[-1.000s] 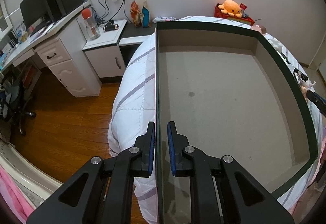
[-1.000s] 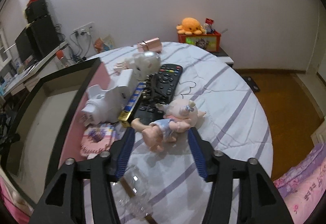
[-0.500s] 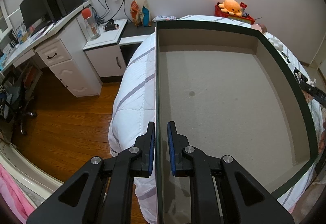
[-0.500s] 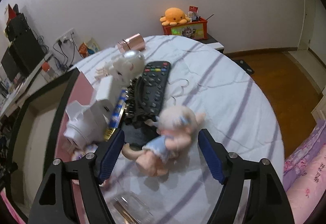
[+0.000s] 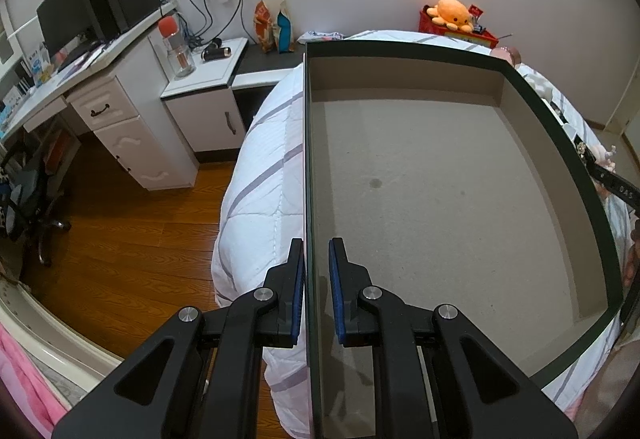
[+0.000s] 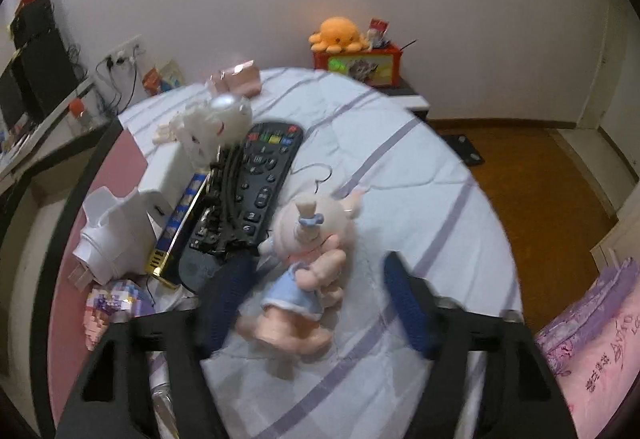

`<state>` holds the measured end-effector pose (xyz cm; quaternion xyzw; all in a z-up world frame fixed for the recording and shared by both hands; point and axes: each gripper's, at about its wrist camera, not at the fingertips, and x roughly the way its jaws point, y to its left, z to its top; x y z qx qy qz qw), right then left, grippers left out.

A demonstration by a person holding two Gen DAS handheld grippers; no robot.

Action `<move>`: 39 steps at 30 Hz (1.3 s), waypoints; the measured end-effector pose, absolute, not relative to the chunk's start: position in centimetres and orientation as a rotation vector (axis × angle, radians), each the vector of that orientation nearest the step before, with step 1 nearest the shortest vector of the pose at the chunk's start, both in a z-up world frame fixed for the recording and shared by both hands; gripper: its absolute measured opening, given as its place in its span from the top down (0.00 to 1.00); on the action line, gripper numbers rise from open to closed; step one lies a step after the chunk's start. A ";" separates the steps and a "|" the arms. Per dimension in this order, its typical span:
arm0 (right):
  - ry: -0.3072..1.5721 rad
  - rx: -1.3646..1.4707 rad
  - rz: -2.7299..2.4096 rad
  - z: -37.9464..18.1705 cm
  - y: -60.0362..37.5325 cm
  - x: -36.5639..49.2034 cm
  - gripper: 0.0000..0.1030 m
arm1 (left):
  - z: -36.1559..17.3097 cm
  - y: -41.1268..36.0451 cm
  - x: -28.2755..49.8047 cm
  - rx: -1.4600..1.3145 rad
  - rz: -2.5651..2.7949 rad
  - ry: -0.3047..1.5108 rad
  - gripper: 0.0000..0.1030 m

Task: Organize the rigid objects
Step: 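Close the right gripper on the pig-eared doll figurine, then carry the doll into the tray with the right gripper and release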

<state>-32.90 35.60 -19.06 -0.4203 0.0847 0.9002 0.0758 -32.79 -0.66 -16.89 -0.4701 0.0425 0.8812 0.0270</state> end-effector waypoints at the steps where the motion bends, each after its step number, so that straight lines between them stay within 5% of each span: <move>1: 0.267 -1.281 2.702 -19.3 35.7 -33.0 0.59 | -16.9 -0.7 -32.8 -1.452 2.722 0.130 0.89; 22: 0.175 -1.041 2.997 -10.0 28.6 -28.3 0.62 | -16.9 -0.9 -33.0 -1.447 2.715 0.100 0.89; 39: 0.009 -1.592 3.129 -15.1 12.5 -33.0 0.61 | -16.8 -1.0 -33.2 -1.452 2.697 0.088 0.88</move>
